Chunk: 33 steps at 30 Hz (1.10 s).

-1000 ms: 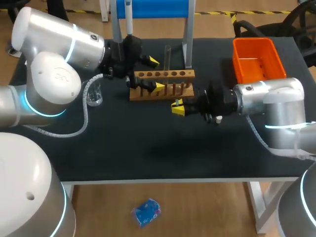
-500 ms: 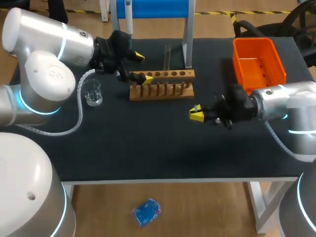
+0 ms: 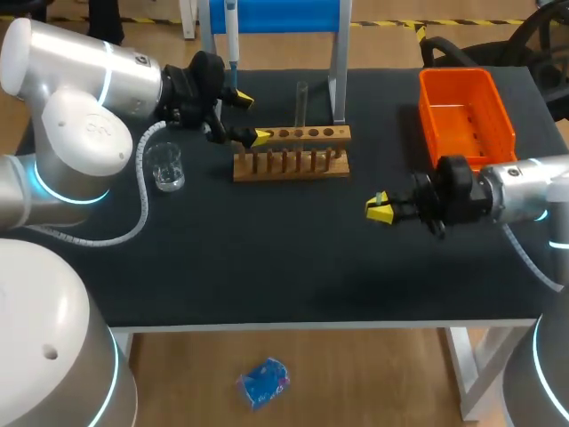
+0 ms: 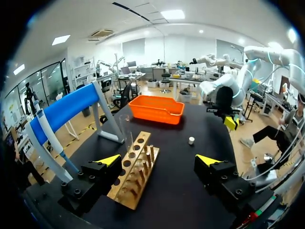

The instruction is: Invert the test tube, pick up the pipette, mount the tip to pipette, aspirate from beaker and dispense into the tube, eject the tip, return the pipette, and cap with the stopper.

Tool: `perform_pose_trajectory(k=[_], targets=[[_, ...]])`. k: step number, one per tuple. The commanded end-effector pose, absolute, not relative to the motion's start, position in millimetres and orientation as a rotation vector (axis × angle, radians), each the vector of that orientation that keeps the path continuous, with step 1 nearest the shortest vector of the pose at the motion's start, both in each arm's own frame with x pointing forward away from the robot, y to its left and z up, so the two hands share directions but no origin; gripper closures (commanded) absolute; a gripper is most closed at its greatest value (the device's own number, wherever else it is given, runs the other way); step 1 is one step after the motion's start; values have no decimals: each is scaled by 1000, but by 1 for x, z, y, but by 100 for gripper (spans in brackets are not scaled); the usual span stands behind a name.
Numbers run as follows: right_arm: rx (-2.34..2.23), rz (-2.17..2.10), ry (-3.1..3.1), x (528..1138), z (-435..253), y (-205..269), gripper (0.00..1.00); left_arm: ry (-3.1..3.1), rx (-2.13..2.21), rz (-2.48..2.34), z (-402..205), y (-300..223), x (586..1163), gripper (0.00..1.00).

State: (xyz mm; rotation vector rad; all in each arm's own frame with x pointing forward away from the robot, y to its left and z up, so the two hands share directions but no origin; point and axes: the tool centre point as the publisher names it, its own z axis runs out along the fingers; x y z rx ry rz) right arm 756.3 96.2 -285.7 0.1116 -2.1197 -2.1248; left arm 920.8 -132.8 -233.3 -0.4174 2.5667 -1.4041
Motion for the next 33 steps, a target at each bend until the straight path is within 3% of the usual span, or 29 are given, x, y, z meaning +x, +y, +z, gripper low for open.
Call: perform_pose_trajectory(k=[1, 7, 18, 27, 33], targets=[[112, -2124, -2122, 756, -285, 96, 100, 2567, -415, -1407, -234, -133, 921, 0], [112, -2124, -2122, 756, -285, 96, 100, 2567, -415, -1407, -234, -133, 921, 0], [112, -2124, -2122, 756, -285, 96, 100, 2117, -913, -1389, -198, -90, 1000, 0], [112, -2124, -2122, 756, -285, 96, 100, 1820, -1127, -1309, -191, -86, 1059, 0], [112, -2124, -2122, 756, -285, 96, 100, 1820, -1127, -1309, -191, -86, 1059, 0]])
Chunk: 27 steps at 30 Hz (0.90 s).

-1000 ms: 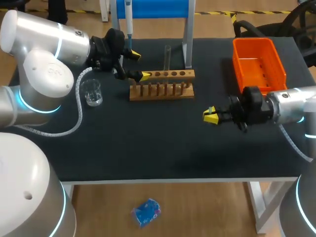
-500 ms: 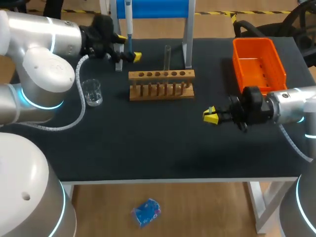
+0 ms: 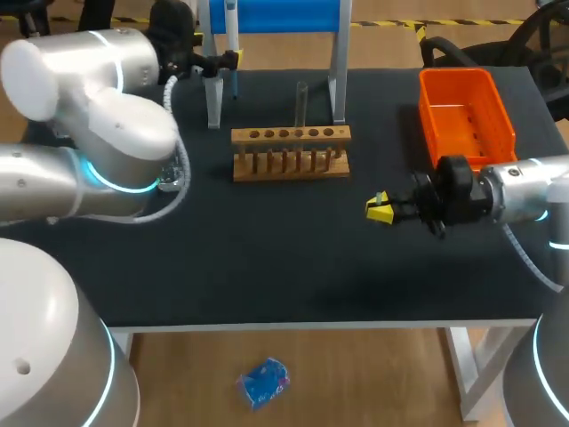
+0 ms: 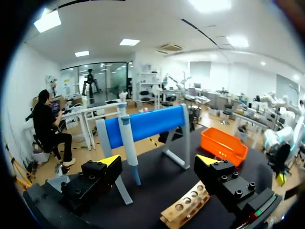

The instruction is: Invert the test tube, pick up the pipette, mount the tip to pipette, aspirate from beaker and dispense into the tube, eject the tip, return the pipette, and cap with the stopper.

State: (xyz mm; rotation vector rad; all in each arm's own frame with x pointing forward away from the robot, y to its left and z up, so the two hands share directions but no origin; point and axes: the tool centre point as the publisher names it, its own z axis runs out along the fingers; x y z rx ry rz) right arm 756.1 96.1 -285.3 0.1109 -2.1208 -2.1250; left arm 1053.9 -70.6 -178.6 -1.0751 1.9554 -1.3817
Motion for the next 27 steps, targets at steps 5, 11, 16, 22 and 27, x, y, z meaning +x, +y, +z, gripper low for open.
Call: perform_pose_trajectory(k=[5, 11, 16, 22, 27], targets=[[112, -2124, -2122, 756, -285, 96, 100, 1820, -1127, -1309, -191, -86, 1059, 0], [112, -2124, -2122, 756, -285, 96, 100, 1820, -1127, -1309, -191, -86, 1059, 0], [112, -2124, -2122, 756, -285, 96, 100, 1785, -1146, -1308, -191, -85, 1067, 0], [112, -2124, -2122, 756, -285, 96, 100, 1748, -1188, -1243, -193, -90, 1087, 0], [112, -2124, -2122, 756, -285, 96, 100, 1692, -1250, -1205, -192, -94, 1100, 0]])
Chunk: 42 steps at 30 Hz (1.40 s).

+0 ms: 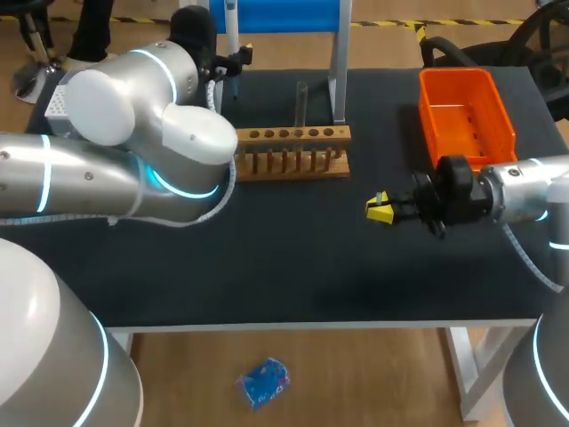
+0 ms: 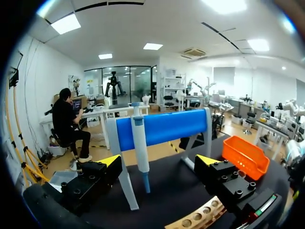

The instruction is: Invert the test tube, pick up the pipette, mount the tip to pipette, aspirate from beaker and dispense into the tube, eject the tip, return the pipette, and cap with the stopper.

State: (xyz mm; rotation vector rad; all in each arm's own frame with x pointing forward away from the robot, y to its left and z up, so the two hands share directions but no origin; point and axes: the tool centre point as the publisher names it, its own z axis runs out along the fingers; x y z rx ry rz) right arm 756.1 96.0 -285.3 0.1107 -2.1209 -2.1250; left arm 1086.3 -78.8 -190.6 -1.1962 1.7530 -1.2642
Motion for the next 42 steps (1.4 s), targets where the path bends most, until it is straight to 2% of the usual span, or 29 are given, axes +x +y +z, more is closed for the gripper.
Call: perform_pose_trajectory(k=[1, 4, 6, 9, 10, 15, 20, 22, 26, 42], targets=[[112, -2124, -2122, 756, -285, 96, 100, 1693, -1251, -1200, -193, -94, 1102, 0], [112, -2124, -2122, 756, -285, 96, 100, 1667, -1282, -1166, -196, -94, 1111, 0], [112, -2124, -2122, 756, -285, 96, 100, 1655, -1297, -1161, -197, -93, 1116, 10], [112, -2124, -2122, 756, -285, 96, 100, 1634, -1320, -1135, -200, -93, 1126, 14], [112, -2124, -2122, 756, -285, 96, 100, 1629, -1326, -1134, -200, -92, 1129, 23], [112, -2124, -2122, 756, -285, 96, 100, 1620, -1336, -1120, -204, -92, 1139, 40], [112, -2124, -2122, 756, -285, 96, 100, 1609, -1344, -1109, -205, -90, 1148, 42], [112, -2124, -2122, 756, -285, 96, 100, 1610, -1343, -1110, -207, -89, 1151, 47], [112, -2124, -2122, 756, -285, 96, 100, 1610, -1352, -1108, -210, -86, 1158, 43], [112, -2124, -2122, 756, -285, 96, 100, 1592, -1377, -1097, -217, -80, 1177, 52]])
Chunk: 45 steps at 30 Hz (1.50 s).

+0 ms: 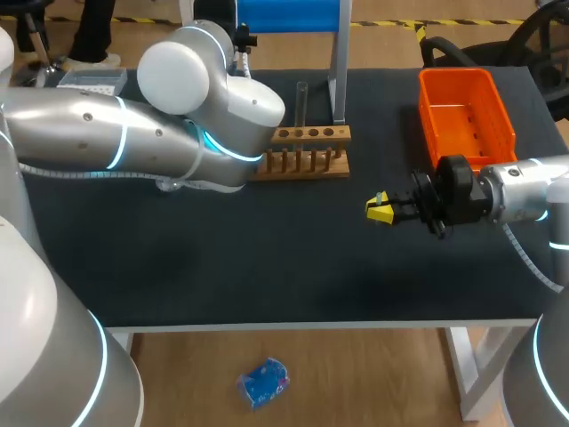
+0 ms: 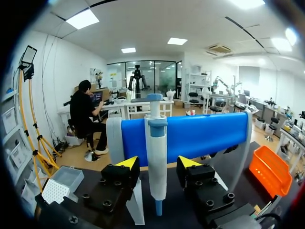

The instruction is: Invert the test tube, pick up the pipette, mount the tip to pipette, aspirate from beaker and dispense into the tube, eject the tip, return the pipette, and cap with the stopper.

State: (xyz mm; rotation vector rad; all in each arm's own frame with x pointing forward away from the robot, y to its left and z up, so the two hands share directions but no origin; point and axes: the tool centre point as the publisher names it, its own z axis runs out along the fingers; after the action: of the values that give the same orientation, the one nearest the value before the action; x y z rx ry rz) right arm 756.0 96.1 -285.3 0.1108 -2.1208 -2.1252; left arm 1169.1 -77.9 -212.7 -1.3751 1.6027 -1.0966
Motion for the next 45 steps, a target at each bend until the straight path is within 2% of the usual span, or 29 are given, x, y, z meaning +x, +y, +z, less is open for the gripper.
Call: perform_pose_trajectory(k=[1, 25, 32, 38, 42, 45], targets=[[112, -2124, -2122, 756, -285, 96, 100, 1588, -1380, -1094, -217, -80, 1178, 53], [112, -2124, -2122, 756, -285, 96, 100, 1567, -1409, -1079, -224, -81, 1197, 55], [112, -2124, -2122, 756, -285, 96, 100, 1542, -1430, -1061, -226, -81, 1197, 61], [112, -2124, -2122, 756, -285, 96, 100, 1530, -1440, -1054, -226, -81, 1196, 74], [112, -2124, -2122, 756, -285, 96, 100, 1516, -1452, -1048, -223, -80, 1195, 100], [112, -2124, -2122, 756, -285, 96, 100, 1511, -1452, -1048, -220, -79, 1194, 100]])
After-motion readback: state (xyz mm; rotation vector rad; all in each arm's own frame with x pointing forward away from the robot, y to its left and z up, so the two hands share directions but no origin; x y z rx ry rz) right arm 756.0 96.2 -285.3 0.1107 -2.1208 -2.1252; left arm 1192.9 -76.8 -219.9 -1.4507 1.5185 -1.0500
